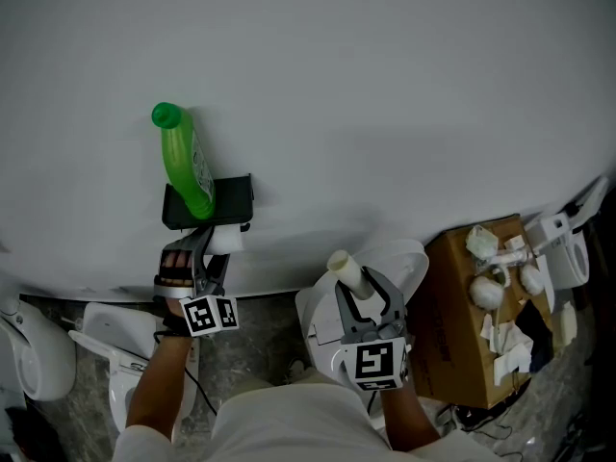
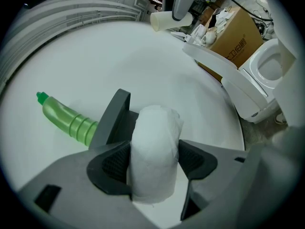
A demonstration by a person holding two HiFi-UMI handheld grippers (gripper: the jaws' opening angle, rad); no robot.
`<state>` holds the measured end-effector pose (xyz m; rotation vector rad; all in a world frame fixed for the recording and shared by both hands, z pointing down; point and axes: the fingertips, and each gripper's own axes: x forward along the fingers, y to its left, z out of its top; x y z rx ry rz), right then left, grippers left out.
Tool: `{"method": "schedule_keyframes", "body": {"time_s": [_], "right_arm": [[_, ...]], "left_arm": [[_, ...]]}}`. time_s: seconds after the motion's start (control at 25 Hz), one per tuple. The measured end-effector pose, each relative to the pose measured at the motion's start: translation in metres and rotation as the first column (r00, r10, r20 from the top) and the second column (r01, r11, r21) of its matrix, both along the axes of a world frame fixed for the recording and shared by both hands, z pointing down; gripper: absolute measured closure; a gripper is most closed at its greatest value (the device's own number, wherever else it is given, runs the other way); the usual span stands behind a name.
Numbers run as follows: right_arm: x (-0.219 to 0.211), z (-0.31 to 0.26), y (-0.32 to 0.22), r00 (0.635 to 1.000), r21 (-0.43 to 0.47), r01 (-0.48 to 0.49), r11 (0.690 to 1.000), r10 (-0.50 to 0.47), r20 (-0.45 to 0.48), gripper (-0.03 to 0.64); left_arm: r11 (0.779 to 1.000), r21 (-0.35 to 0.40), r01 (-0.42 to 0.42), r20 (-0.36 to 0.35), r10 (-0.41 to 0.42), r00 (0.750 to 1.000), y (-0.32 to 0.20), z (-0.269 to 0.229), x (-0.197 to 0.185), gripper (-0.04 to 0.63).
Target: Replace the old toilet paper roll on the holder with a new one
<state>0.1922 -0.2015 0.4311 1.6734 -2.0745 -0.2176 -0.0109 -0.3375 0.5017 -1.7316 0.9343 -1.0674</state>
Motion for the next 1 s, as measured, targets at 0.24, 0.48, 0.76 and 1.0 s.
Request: {"method": "schedule_keyframes", "body": {"time_s": [0.24,0.48,0.76,1.0], "right_arm": [[-0.003,-0.002,0.010,1.000,-0.002,-0.014,1.000,0.014,-0.011,0.431],[-0.011,-0.003,0.019,0.999,-0.015,-0.028,1.000,0.027,-0.022,0.431],[-0.033,-0.002,0.024,1.000,-0.024,-0.015,1.000,0.015,-0.028,0.431],[-0.070,0.002,0.025,0.999,-0.049,0.034,0.998,-0.035,-0.029,0.431]], "left_arm": [[1.000,0.002,0.009,-0.019,-0.009,1.000,0.000,-0.001,-0.013,0.291],[0.995,-0.102,-0.016,-0.115,0.004,0.993,0.006,-0.005,-0.009,0.281],[0.983,-0.155,-0.096,-0.320,0.042,0.946,0.031,-0.030,-0.013,0.255],[0.976,-0.203,-0.083,-0.419,-0.010,0.908,0.048,-0.032,-0.043,0.255]]}}
